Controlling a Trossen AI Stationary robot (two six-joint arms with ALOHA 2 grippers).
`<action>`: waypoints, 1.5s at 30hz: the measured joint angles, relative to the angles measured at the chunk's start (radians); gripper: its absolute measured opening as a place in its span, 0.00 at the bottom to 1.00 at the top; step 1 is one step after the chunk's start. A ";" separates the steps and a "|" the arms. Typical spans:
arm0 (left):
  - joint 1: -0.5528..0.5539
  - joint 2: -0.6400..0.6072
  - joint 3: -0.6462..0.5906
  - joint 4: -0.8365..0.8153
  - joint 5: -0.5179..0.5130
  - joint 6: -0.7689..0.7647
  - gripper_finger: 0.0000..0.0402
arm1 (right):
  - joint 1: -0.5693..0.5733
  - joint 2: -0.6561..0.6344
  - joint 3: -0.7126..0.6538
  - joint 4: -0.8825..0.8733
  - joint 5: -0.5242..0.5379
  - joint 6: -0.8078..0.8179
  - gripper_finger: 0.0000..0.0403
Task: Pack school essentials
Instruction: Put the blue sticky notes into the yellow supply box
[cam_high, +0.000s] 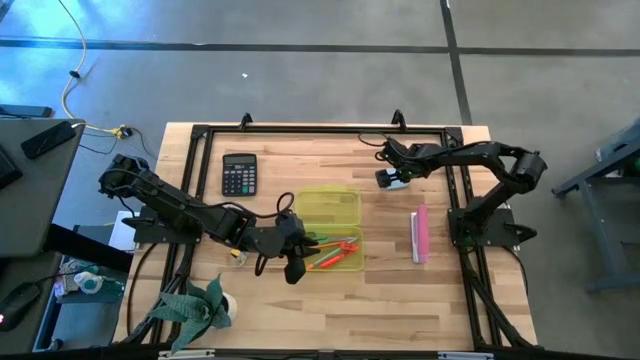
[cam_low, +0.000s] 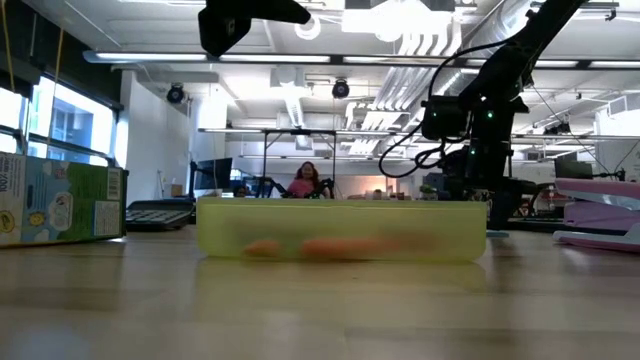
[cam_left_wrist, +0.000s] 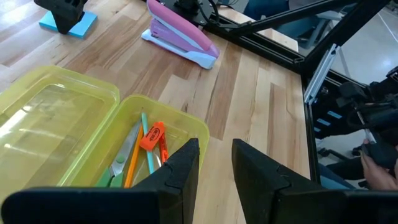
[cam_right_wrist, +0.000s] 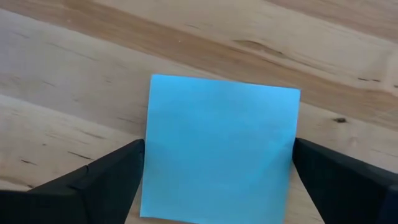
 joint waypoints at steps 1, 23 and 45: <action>0.000 0.000 0.000 0.000 0.000 0.000 0.21 | 0.000 0.000 0.000 -0.002 0.000 0.000 0.96; 0.000 0.000 0.000 0.000 0.000 0.000 0.21 | 0.090 -0.135 -0.005 -0.011 -0.011 -0.106 0.88; 0.000 0.000 0.000 0.000 0.000 0.000 0.21 | 0.664 -0.285 -0.003 0.311 -0.011 -0.129 0.88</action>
